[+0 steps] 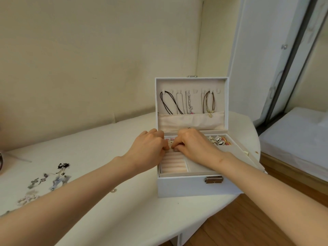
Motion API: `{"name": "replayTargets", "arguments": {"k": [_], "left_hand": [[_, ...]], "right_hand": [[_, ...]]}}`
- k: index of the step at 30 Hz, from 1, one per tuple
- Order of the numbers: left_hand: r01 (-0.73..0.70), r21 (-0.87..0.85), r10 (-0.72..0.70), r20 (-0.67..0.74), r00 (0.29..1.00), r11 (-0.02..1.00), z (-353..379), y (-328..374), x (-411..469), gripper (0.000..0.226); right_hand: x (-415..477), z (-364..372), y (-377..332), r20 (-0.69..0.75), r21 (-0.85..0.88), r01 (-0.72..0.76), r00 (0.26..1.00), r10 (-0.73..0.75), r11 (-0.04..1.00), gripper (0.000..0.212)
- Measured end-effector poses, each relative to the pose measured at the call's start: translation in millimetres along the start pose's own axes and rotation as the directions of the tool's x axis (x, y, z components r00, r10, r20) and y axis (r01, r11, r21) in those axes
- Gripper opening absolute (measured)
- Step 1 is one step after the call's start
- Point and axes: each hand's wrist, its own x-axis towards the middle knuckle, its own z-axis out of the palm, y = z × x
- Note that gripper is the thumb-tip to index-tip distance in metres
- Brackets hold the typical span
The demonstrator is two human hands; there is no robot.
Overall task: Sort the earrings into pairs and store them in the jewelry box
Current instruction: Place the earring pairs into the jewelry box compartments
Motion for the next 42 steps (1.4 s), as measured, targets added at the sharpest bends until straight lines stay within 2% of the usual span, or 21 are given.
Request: {"name": "replayTargets", "arguments": {"k": [4, 8, 10, 13, 18, 20, 26, 30, 39, 42], "left_hand": [[-0.005, -0.014, 0.005, 0.006, 1.000, 1.000, -2, -1, -1, 0.036], [-0.012, -0.044, 0.009, -0.067, 0.998, 0.999, -5, -7, -8, 0.037], [-0.013, -0.051, 0.006, -0.121, 0.993, 0.999, -6, -13, -13, 0.043], [-0.039, -0.060, 0.030, -0.145, 0.989, 0.997, -5, -19, -18, 0.049], [-0.096, 0.019, 0.098, -0.113, 0.989, 0.995, 7, -20, -19, 0.059], [-0.090, 0.010, 0.090, -0.086, 0.992, 0.996, 7, -18, -18, 0.062], [-0.090, 0.005, 0.090, -0.049, 0.995, 0.996, 2, -11, -17, 0.064], [-0.074, -0.029, 0.073, -0.046, 0.996, 0.997, 1, -14, -19, 0.061], [-0.079, 0.015, 0.079, -0.016, 0.997, 0.997, 2, -17, -18, 0.075], [-0.070, 0.037, 0.070, 0.025, 0.997, 0.997, 0, -12, -16, 0.063]], "right_hand": [[3, 0, -1, -0.004, 0.064, -0.033, 0.999, 0.033, 0.997, 0.015], [-2, -9, 6, -0.051, 0.211, -0.071, 0.995, 0.083, 0.975, 0.020], [-6, -13, 10, -0.108, 0.183, -0.069, 0.990, 0.090, 0.981, 0.032], [-11, -12, 9, -0.104, 0.067, -0.081, 0.991, 0.088, 0.994, 0.040], [-16, -3, 5, -0.006, -0.084, -0.060, 0.998, 0.060, 0.995, 0.033], [-17, -2, 5, 0.016, -0.082, -0.087, 0.996, 0.088, 0.993, 0.033], [-14, -3, 10, 0.065, -0.011, -0.115, 0.991, 0.115, 0.993, 0.052], [-16, -10, 18, 0.022, 0.085, -0.133, 0.991, 0.131, 0.988, 0.053], [-17, -8, 22, 0.109, -0.080, -0.077, 0.990, 0.086, 0.994, 0.059], [-15, -10, 21, 0.127, -0.070, -0.085, 0.987, 0.093, 0.994, 0.058]]}}
